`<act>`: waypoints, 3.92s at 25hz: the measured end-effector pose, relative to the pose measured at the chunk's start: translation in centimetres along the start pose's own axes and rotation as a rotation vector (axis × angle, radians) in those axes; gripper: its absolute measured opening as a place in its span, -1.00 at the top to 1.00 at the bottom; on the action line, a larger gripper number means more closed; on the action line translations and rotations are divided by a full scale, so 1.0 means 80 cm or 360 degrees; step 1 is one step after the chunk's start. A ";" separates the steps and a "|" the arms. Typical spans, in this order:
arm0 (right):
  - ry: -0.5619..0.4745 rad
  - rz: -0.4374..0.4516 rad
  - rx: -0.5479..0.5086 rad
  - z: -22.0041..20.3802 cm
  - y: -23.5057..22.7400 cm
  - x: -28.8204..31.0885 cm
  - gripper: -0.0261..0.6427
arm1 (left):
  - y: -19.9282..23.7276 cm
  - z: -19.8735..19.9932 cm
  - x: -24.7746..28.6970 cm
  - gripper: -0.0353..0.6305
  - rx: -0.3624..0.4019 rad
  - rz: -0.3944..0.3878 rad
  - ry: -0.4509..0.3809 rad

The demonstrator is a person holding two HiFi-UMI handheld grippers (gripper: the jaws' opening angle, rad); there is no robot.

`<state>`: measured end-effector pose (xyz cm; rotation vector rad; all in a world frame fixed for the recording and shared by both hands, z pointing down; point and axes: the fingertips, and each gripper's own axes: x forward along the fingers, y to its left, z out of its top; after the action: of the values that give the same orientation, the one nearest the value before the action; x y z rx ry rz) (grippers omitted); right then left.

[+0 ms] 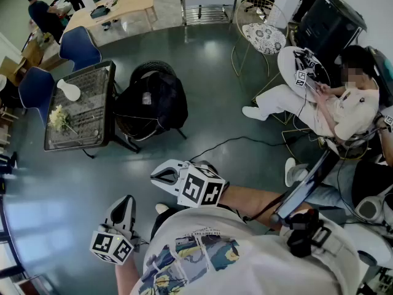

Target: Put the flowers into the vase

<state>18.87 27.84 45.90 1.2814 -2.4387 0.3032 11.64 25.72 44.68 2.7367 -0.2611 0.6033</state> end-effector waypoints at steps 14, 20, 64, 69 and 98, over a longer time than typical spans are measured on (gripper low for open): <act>-0.0064 0.0088 0.0011 0.003 0.008 0.006 0.89 | 0.001 -0.016 -0.018 0.87 -0.0025 0.0072 0.0021; -0.0018 0.0141 -0.0026 0.000 0.010 0.065 0.88 | 0.057 -0.030 -0.027 0.87 -0.0038 0.0076 -0.0007; 0.0533 0.0232 0.0234 0.224 -0.473 1.048 0.18 | 0.795 0.116 -0.234 0.87 -0.0543 0.0782 -0.0153; 0.0735 0.0249 0.0287 0.162 -0.531 1.134 0.18 | 0.826 0.117 -0.229 0.87 -0.0628 0.0898 -0.0116; -0.0058 -0.0168 -0.0130 0.443 -0.519 0.948 0.75 | 0.855 0.152 -0.265 0.87 -0.0298 0.0611 -0.0225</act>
<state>5.90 -64.73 45.99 1.3850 -2.3765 0.1514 -19.45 -39.89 43.76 2.5635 -0.8464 0.4509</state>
